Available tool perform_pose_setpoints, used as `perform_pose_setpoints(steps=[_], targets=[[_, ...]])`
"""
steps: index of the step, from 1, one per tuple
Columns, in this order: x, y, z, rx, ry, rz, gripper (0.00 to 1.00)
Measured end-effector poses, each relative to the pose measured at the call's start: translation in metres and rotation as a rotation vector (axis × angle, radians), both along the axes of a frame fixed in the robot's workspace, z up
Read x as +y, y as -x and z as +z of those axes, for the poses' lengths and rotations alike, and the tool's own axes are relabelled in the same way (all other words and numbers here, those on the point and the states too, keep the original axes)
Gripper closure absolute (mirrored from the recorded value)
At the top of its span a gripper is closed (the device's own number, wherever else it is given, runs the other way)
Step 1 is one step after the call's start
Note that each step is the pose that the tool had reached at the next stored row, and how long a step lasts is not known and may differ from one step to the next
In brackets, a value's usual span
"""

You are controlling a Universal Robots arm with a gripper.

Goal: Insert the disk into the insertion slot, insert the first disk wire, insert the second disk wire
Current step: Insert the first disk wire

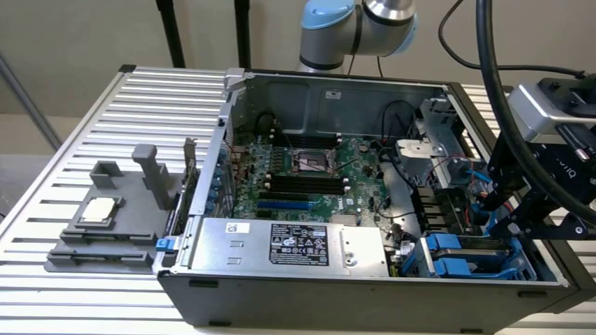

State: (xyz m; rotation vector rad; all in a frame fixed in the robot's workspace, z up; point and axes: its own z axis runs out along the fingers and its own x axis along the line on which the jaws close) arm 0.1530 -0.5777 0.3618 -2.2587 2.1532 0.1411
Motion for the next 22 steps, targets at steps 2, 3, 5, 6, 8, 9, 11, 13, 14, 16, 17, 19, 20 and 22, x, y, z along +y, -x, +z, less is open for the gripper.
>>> perform_pose_setpoints(steps=[2, 3, 5, 6, 8, 9, 11, 13, 14, 16, 17, 19, 20, 22], targets=[[0.0, 0.0, 0.0, 0.0, 0.0, 0.0, 0.61], [0.0, 0.0, 0.0, 0.0, 0.0, 0.0, 0.61], [0.0, 0.0, 0.0, 0.0, 0.0, 0.0, 0.61], [0.0, 0.0, 0.0, 0.0, 0.0, 0.0, 0.61], [0.0, 0.0, 0.0, 0.0, 0.0, 0.0, 0.61], [0.0, 0.0, 0.0, 0.0, -0.0001, 0.0, 0.61], [0.0, 0.0, 0.0, 0.0, 0.0, 0.0, 0.61], [0.0, 0.0, 0.0, 0.0, 0.0, 0.0, 0.61], [0.0, 0.0, 0.0, 0.0, 0.0, 0.0, 0.61], [0.0, 0.0, 0.0, 0.0, -0.0001, 0.0, 0.61], [0.0, 0.0, 0.0, 0.0, -0.0001, 0.0, 0.61], [0.0, 0.0, -0.0001, 0.0, -0.0001, 0.0, 0.61], [0.0, 0.0, 0.0, 0.0, 0.0, 0.0, 0.61], [0.0, 0.0, 0.0, 0.0, 0.0, 0.0, 0.61]])
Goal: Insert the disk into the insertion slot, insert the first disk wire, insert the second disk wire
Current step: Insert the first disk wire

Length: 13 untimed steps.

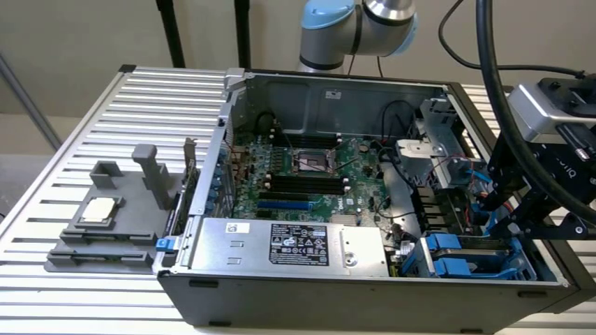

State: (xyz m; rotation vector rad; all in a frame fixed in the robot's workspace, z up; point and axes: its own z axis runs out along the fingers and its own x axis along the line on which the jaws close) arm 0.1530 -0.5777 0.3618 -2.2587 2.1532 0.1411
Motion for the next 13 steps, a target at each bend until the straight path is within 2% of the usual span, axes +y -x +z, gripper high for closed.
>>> perform_pose_setpoints(steps=[13], targets=[[0.0, 0.0, 0.0, 0.0, 0.0, 0.0, 0.61]])
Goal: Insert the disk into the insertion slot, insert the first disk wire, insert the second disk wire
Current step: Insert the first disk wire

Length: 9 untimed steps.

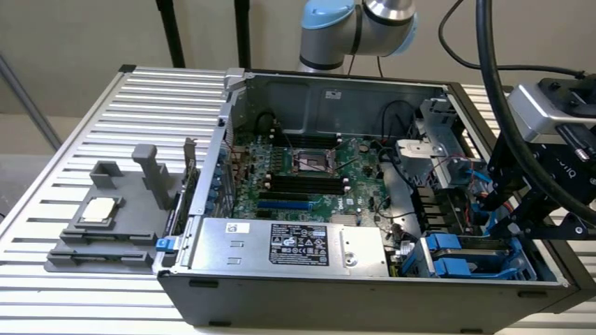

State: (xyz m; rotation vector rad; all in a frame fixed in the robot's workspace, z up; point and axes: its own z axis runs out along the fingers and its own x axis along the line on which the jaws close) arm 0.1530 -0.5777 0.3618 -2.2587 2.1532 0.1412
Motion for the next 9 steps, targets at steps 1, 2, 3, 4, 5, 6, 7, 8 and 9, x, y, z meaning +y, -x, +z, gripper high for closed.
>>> perform_pose_setpoints(steps=[1, 2, 3, 4, 5, 6, 7, 8, 9], targets=[[0.0, 0.0, 0.0, 0.0, 0.0, 0.0, 0.61], [0.0, 0.0, 0.0, 0.0, 0.0, 0.0, 0.61], [0.0, 0.0, 0.0, 0.0, 0.0, 0.0, 0.61], [0.0, 0.0, 0.0, 0.0, 0.0, 0.0, 0.61], [0.0, 0.0, 0.0, 0.0, 0.0001, 0.0, 0.61], [0.0, 0.0, 0.0, 0.0, 0.0, 0.0, 0.61], [0.0, 0.0, 0.0, 0.0, 0.0, 0.0, 0.61], [0.0, 0.0, 0.0, 0.0, 0.0, 0.0, 0.61], [0.0, 0.0, 0.0, 0.0, 0.0, 0.0, 0.61]])
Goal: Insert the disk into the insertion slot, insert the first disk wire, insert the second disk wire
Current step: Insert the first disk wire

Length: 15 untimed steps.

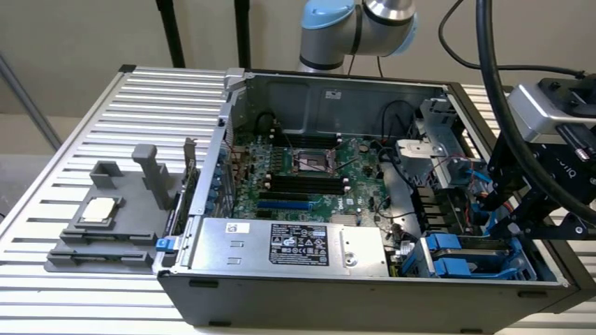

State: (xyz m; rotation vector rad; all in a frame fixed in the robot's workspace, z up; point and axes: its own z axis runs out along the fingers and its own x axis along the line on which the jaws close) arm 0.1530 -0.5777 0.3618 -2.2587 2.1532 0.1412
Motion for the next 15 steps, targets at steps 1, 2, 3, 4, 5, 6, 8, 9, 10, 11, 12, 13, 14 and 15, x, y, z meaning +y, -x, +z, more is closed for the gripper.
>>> perform_pose_setpoints(steps=[1, 2, 3, 4, 5, 6, 8, 9, 10, 11, 12, 13, 14, 15], targets=[[0.0, 0.0, 0.0, 0.0, 0.0001, 0.0, 0.61], [0.0, 0.0, 0.0, 0.0, 0.0, 0.0, 0.61], [0.0, 0.0, 0.0, 0.0, 0.0001, 0.0, 0.61], [0.0, 0.0, 0.0, 0.0, 0.0, 0.0, 0.61], [0.0, 0.0, 0.0, 0.0, 0.0001, 0.0, 0.61], [0.0, 0.0, 0.0, 0.0, 0.0, 0.0, 0.61], [0.0, 0.0, 0.0, 0.0, 0.0, 0.0, 0.61], [0.0, 0.0, 0.0, 0.0, 0.0001, 0.0, 0.61], [0.0, 0.0, 0.0, 0.0, 0.0001, 0.0, 0.61], [0.0, 0.0, 0.0, 0.0, 0.0001, 0.0, 0.61], [0.0, 0.0, 0.0, 0.0, 0.0001, 0.0, 0.61], [0.0, 0.0, 0.0, 0.0, 0.0, 0.0, 0.61], [0.0, 0.0, 0.0, 0.0, 0.0, 0.0, 0.61], [0.0, 0.0, 0.0, 0.0, 0.0, 0.0, 0.61]])
